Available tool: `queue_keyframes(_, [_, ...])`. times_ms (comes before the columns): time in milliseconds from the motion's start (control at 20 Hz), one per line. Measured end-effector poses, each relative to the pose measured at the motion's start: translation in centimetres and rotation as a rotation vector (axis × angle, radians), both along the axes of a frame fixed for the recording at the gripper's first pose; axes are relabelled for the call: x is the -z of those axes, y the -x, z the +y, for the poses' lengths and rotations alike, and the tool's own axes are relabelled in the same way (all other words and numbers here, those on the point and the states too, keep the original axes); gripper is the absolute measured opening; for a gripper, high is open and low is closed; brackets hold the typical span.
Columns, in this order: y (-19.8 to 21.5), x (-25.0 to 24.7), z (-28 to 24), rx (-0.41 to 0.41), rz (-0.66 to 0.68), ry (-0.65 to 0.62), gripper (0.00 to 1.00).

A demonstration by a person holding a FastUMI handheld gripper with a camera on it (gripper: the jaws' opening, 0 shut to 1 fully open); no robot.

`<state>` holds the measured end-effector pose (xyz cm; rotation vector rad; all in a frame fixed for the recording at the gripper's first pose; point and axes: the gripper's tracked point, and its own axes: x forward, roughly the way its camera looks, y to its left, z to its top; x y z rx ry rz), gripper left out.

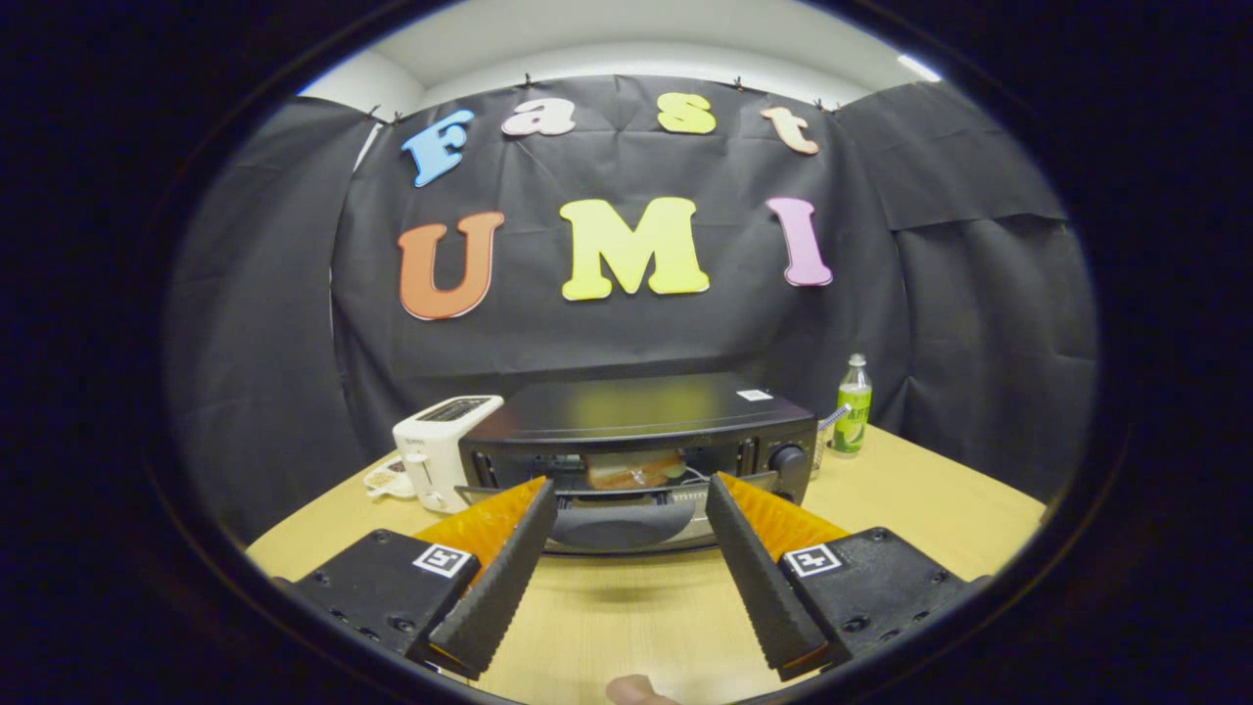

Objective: Open the toaster oven, put the food inside, and close the toaster oven door.

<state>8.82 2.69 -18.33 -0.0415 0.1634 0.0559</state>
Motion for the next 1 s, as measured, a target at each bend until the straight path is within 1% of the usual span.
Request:
queue_keyframes(200, [1.7, -3.7, -0.9, -0.005, -0.028, 0.004, 1.00])
queue_keyframes(600, [7.5, -10.6, -3.9, 0.000, -0.066, 0.019, 1.00])
queue_keyframes(750, [9.4, -13.3, -4.3, -0.007, -0.113, 0.027, 1.00])
queue_keyframes(1000, [11.9, -15.7, -4.3, -0.015, -0.140, 0.012, 1.00])
